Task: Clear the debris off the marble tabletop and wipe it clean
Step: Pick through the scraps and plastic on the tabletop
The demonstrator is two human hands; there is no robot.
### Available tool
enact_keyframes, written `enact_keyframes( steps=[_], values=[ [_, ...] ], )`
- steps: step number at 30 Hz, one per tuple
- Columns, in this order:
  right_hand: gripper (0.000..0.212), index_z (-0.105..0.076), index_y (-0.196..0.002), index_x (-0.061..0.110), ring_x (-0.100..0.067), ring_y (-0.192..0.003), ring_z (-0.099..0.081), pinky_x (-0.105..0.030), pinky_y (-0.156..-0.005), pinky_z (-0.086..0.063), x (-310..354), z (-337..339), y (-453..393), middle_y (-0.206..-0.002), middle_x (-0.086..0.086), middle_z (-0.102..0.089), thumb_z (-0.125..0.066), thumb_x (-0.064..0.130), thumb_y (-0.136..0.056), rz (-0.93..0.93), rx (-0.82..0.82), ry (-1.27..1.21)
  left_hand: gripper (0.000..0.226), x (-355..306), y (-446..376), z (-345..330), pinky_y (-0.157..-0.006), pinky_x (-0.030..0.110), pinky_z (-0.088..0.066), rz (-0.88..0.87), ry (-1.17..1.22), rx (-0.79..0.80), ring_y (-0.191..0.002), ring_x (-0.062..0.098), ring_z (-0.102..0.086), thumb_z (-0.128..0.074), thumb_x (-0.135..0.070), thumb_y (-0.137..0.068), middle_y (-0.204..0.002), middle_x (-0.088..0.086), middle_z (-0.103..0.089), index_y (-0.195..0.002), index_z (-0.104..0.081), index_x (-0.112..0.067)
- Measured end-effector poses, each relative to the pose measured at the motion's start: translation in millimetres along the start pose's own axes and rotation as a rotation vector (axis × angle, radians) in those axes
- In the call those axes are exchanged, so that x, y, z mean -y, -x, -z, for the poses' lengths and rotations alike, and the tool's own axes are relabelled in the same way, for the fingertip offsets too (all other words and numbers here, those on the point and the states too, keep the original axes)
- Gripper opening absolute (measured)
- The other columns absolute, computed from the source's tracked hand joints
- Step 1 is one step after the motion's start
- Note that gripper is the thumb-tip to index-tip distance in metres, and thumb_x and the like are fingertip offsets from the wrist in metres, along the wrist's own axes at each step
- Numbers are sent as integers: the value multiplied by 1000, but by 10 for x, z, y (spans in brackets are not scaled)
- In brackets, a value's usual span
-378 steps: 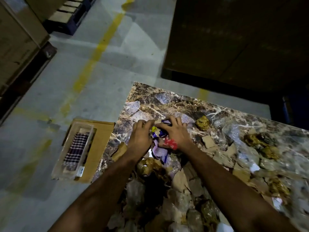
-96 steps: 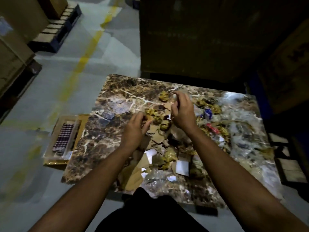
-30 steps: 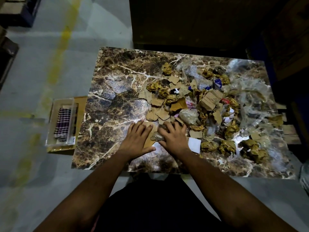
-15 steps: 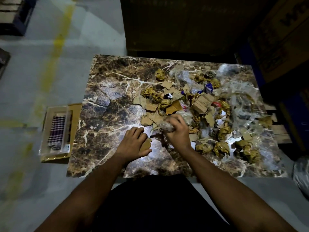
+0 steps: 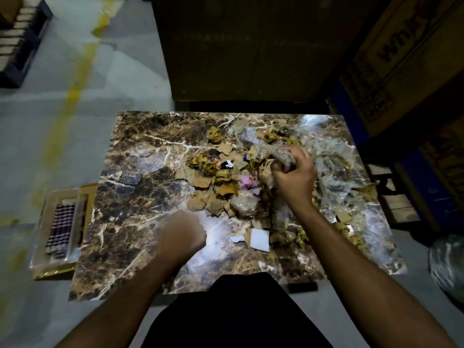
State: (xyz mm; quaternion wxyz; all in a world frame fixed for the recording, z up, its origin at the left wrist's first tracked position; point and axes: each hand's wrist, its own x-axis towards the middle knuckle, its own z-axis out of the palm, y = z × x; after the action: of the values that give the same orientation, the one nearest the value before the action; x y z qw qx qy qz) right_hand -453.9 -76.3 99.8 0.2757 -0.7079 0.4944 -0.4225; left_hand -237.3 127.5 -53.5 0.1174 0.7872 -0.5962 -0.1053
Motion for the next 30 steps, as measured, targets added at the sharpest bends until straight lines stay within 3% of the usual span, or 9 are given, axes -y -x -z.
enact_keyframes(
  steps=[2,6,10,13,17,21,25,28,30],
  values=[
    [31,-72,-106,14,-7,-89,-55,-7,-73,-47,-184,113,-201,-110,0,-58,-77,2,-78,-5,12,92,48,-226,-267,155,-64,32,-41,36,119,-59,-88,26,-47,-48,-64,-83,-103,8,-44,-107,-50,-22],
    [41,-67,-115,19,-16,-106,-53,-39,-87,-58,-645,-10,-346,-122,-2,-53,-80,7,-79,-36,124,268,65,-918,-1020,437,-89,46,-50,127,400,-105,-119,32,-45,-39,-77,-86,-132,17,-42,-114,-49,-19],
    [47,-54,-125,34,-28,-130,-41,-55,-102,-47,-906,-248,-175,-137,-3,-45,-73,44,-84,-20,391,520,52,-1375,-1385,225,-100,48,-45,145,493,-29,-124,28,-35,-42,-67,-93,-133,10,-32,-117,-41,-21],
    [59,-43,-142,33,-30,-142,-28,-60,-107,-38,-996,-324,-50,-153,-6,-33,-60,56,-91,-17,542,659,48,-1471,-1369,-130,-115,55,-27,209,416,48,-139,25,-23,-37,-56,-102,-150,10,-28,-126,-43,-16],
    [68,-26,-156,35,-33,-154,-11,-68,-112,-24,-1129,-374,14,-167,-3,-14,-40,61,-95,63,629,664,63,-1458,-1361,-335,-125,52,-6,119,400,-47,-154,19,-8,-12,-56,-103,-167,2,-18,-151,-33,-21],
    [70,-15,-162,30,-31,-157,-1,-71,-118,-11,-1180,-458,66,-171,-1,-7,-34,57,-100,111,725,710,60,-1408,-1333,-428,-126,49,-9,36,398,-102,-156,16,-7,-16,-52,-106,-168,-2,-16,-160,-15,-27],
    [83,1,-163,27,-30,-158,9,-72,-119,-5,-1225,-492,12,-172,0,6,-35,64,-99,117,858,707,55,-1432,-1317,-398,-125,50,-13,24,318,-61,-154,10,-6,-22,-48,-107,-165,-5,-26,-159,-23,-31],
    [109,9,-161,35,-28,-157,8,-74,-117,-4,-1202,-411,-127,-172,1,6,-57,72,-83,40,935,523,54,-1414,-1314,-325,-124,50,-15,54,323,-10,-154,15,-11,-23,-49,-107,-164,-4,-30,-158,-24,-32],
    [117,7,-161,39,-27,-157,4,-73,-117,-5,-1174,-298,-165,-172,1,4,-57,77,-70,26,922,398,56,-1394,-1297,-272,-123,49,-15,75,309,15,-154,19,-15,-20,-51,-105,-164,-1,-30,-157,-26,-31]
  ],
)
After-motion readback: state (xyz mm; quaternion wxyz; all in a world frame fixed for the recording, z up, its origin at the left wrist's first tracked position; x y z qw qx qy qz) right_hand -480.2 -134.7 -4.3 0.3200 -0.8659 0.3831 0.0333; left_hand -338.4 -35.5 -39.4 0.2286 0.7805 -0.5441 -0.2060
